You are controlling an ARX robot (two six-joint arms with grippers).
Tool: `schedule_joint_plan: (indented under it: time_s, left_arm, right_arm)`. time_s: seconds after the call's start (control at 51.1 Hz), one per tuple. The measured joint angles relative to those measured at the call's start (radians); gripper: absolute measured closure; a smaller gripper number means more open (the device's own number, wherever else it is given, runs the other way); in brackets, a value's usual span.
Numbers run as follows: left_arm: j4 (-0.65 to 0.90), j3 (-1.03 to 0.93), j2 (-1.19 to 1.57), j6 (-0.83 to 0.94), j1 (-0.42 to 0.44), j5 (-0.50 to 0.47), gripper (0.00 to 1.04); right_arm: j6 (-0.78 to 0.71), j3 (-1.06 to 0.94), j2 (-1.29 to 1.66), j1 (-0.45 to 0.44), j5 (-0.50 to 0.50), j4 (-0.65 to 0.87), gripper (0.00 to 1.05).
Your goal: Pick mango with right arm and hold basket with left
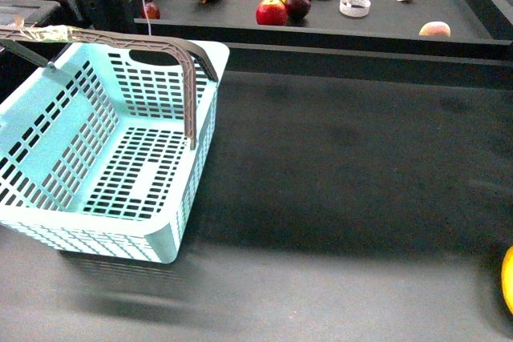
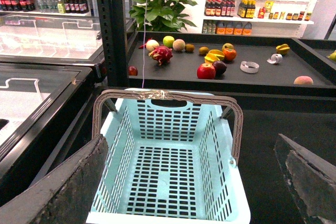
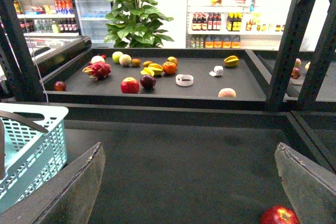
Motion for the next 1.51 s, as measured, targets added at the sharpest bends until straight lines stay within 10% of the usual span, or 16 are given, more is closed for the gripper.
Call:
schedule_joint_plan:
  time_s: [0.861, 0.92, 1.057, 1.507]
  left_arm:
    - [0.000, 0.000, 0.000, 0.000, 0.000, 0.000, 0.08]
    - [0.002, 0.001, 0.026, -0.046, -0.048, -0.157, 0.08]
    - [0.145, 0.012, 0.256, -0.194, -0.148, -0.465, 0.08]
    - [0.718, 0.394, 1.371, -0.731, -0.053, -0.306, 0.08]
  right_arm:
    - [0.000, 0.000, 0.000, 0.000, 0.000, 0.000, 0.08]
    - [0.000, 0.000, 0.000, 0.000, 0.000, 0.000, 0.08]
    - [0.000, 0.000, 0.000, 0.000, 0.000, 0.000, 0.08]
    - [0.000, 0.000, 0.000, 0.000, 0.000, 0.000, 0.08]
